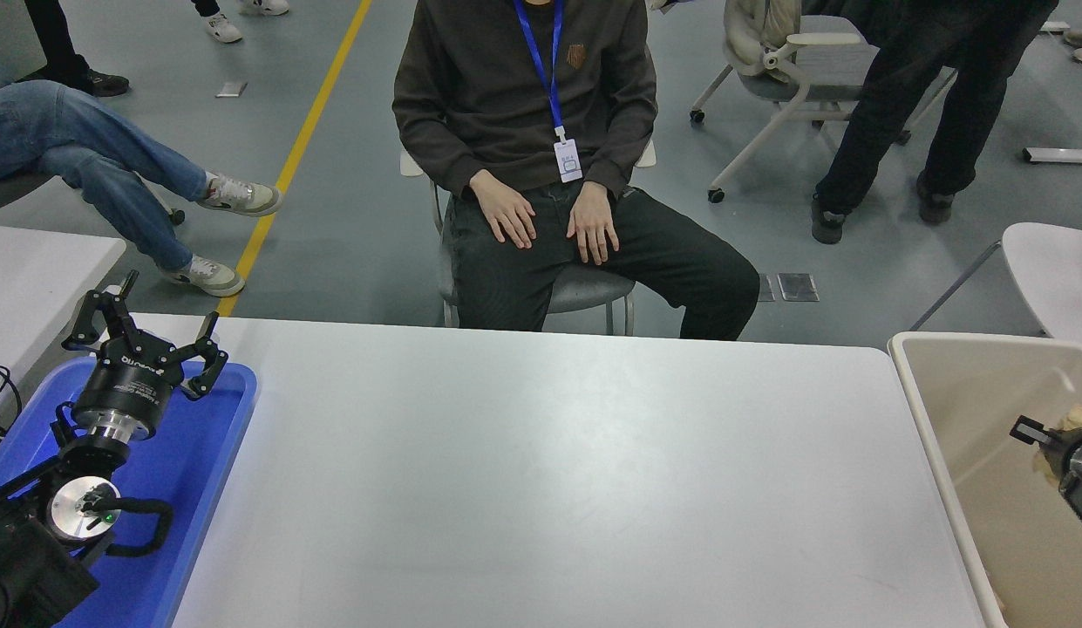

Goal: Clean the table surface

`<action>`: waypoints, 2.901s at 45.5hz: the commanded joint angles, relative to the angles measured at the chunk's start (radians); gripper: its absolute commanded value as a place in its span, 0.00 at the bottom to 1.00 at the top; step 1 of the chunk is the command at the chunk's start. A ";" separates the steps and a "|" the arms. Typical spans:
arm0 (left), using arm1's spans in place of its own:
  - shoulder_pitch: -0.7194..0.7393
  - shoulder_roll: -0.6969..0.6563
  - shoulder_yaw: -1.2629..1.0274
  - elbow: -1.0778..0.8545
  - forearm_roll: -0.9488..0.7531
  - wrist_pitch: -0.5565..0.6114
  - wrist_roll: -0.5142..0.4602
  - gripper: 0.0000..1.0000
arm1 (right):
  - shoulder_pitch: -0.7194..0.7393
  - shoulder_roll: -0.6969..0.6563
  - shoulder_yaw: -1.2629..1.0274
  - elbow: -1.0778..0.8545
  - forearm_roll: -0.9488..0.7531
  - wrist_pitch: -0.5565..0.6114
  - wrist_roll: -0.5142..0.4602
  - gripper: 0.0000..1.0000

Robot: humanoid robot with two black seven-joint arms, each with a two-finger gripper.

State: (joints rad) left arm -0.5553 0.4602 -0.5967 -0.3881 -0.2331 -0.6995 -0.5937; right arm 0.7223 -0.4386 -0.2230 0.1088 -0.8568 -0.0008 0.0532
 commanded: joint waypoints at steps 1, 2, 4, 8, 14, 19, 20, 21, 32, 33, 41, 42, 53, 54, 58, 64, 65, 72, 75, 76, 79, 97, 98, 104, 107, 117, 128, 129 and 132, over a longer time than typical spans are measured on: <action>0.000 0.000 0.000 0.000 0.000 0.000 0.000 1.00 | -0.027 0.015 -0.165 -0.029 -0.001 -0.038 0.042 0.00; 0.000 0.000 0.000 0.000 0.000 0.000 0.000 1.00 | -0.027 0.017 -0.173 -0.032 0.001 -0.042 0.042 0.00; 0.000 0.000 0.000 0.000 0.000 0.000 0.000 1.00 | -0.027 0.020 -0.174 -0.034 -0.001 -0.047 0.042 0.00; 0.000 0.000 0.000 0.002 0.000 0.000 0.000 1.00 | -0.027 0.020 -0.171 -0.035 0.001 -0.047 0.040 0.00; 0.000 0.000 0.000 0.000 0.000 0.000 0.000 1.00 | -0.029 0.023 -0.165 -0.066 0.001 -0.056 0.040 0.00; 0.000 0.000 0.000 0.000 0.000 0.000 0.000 1.00 | -0.043 0.044 -0.156 -0.072 0.004 -0.103 0.039 0.00; 0.000 0.000 0.000 0.000 0.000 0.000 0.000 1.00 | -0.047 0.046 -0.154 -0.072 0.007 -0.120 0.039 0.00; 0.000 0.000 0.000 0.000 0.000 0.000 0.000 1.00 | -0.050 0.047 -0.154 -0.072 0.013 -0.136 0.039 0.00; 0.000 0.000 0.000 0.000 0.000 0.000 0.000 1.00 | -0.072 0.051 -0.179 -0.072 0.058 -0.191 0.034 0.75; 0.000 0.000 0.000 0.000 0.000 0.000 0.000 1.00 | -0.072 0.051 -0.179 -0.072 0.058 -0.189 0.034 0.79; 0.000 0.000 0.000 0.002 0.000 0.000 0.000 1.00 | -0.072 0.049 -0.177 -0.072 0.058 -0.180 0.033 1.00; 0.000 0.000 0.000 0.000 0.000 0.000 0.000 1.00 | -0.072 0.049 -0.177 -0.072 0.058 -0.180 0.033 1.00; 0.000 0.000 0.000 0.000 0.000 0.000 0.000 1.00 | -0.070 0.047 -0.171 -0.074 0.059 -0.185 0.033 1.00; 0.000 0.000 0.000 0.000 0.000 0.000 0.000 1.00 | -0.070 0.047 -0.168 -0.074 0.061 -0.186 0.033 1.00; 0.000 0.000 0.000 0.000 0.000 0.000 0.000 1.00 | -0.066 0.049 -0.160 -0.087 0.084 -0.188 0.031 1.00; 0.000 0.000 0.000 0.000 0.000 0.000 0.000 1.00 | -0.072 0.086 -0.167 -0.210 0.176 -0.188 0.031 1.00; 0.000 0.000 0.000 0.000 0.000 0.000 0.000 1.00 | -0.073 0.093 -0.171 -0.221 0.191 -0.188 0.031 1.00; 0.000 0.000 0.000 0.000 0.000 0.000 0.002 1.00 | -0.069 0.087 -0.164 -0.224 0.242 -0.179 0.031 1.00; 0.000 0.000 0.000 0.000 0.000 0.000 0.000 1.00 | -0.060 0.086 -0.156 -0.224 0.245 -0.176 0.034 1.00; 0.000 0.000 0.000 0.000 0.000 0.000 0.000 1.00 | -0.058 0.084 -0.154 -0.222 0.248 -0.176 0.037 1.00; 0.000 0.000 0.000 0.000 0.000 0.000 0.000 1.00 | -0.052 0.086 -0.147 -0.222 0.291 -0.176 0.037 1.00; 0.000 0.000 0.000 0.000 0.000 0.000 0.000 1.00 | 0.032 0.026 0.008 -0.123 0.665 -0.170 0.028 1.00; 0.000 0.000 0.000 0.000 0.000 0.000 0.000 1.00 | 0.037 0.012 0.030 -0.106 0.673 -0.170 0.028 1.00; 0.000 0.000 0.000 0.000 0.000 0.000 0.000 1.00 | 0.068 -0.069 0.189 0.024 0.682 -0.162 0.028 1.00; 0.000 0.000 0.000 0.000 0.000 0.000 0.000 1.00 | 0.071 -0.109 0.292 0.093 0.682 -0.157 0.028 1.00; 0.000 0.000 0.000 0.000 0.000 0.000 0.000 1.00 | 0.022 -0.164 0.623 0.279 0.682 -0.156 0.028 1.00; 0.000 0.000 0.000 0.000 0.000 0.000 0.000 1.00 | -0.132 -0.157 1.046 0.506 0.684 -0.113 0.040 1.00; 0.000 0.000 0.000 0.000 0.000 0.000 0.000 1.00 | -0.142 -0.155 1.076 0.528 0.684 -0.102 0.040 1.00; 0.000 0.000 0.000 0.000 0.000 0.000 0.000 1.00 | -0.172 -0.149 1.133 0.577 0.684 -0.068 0.040 1.00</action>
State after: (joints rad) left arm -0.5553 0.4602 -0.5967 -0.3879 -0.2332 -0.6995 -0.5935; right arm 0.6586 -0.5848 0.5905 0.4856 -0.1784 -0.1340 0.0891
